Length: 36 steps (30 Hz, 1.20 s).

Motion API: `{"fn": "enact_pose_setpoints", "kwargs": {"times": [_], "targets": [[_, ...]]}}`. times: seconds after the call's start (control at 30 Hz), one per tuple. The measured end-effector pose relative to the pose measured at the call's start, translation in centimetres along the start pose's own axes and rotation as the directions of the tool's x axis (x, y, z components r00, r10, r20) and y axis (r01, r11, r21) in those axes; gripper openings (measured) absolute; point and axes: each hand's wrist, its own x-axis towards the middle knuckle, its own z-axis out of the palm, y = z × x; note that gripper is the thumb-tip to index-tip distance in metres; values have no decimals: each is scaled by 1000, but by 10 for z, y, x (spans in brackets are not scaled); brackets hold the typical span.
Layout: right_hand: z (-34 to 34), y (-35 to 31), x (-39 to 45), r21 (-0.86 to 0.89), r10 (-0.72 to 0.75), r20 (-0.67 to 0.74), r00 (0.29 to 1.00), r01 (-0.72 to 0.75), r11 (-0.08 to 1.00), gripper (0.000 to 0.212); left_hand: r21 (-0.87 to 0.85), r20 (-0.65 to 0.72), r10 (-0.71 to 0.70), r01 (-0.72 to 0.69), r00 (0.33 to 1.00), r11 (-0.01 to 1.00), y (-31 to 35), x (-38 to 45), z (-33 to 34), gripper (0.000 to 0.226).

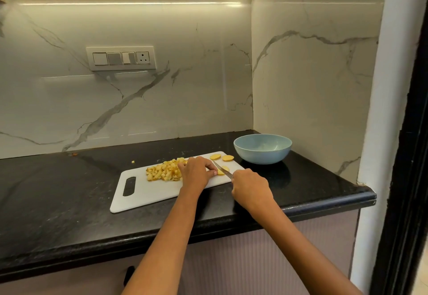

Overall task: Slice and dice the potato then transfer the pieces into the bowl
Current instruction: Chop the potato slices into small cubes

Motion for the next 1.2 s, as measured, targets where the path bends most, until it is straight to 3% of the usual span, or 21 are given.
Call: {"fn": "enact_pose_setpoints", "kwargs": {"times": [0.3,0.53,0.83,1.2], "targets": [[-3,-10,11,-76,-34,43,998,37,996,27,118,34,19,-23,999,993,1,-1,-6,13],[3,-5,-2,-167,-94,13,995,95,981,25,96,18,11,-13,1000,995,0,-1,-5,14],[4,1,1,-6,23,8,1000,-23,1000,25,11,-112,-33,35,993,999,-4,-2,-2,13],[2,-4,3,-14,-35,38,999,36,999,26,47,-22,19,-18,1000,999,0,0,-2,9]]}}
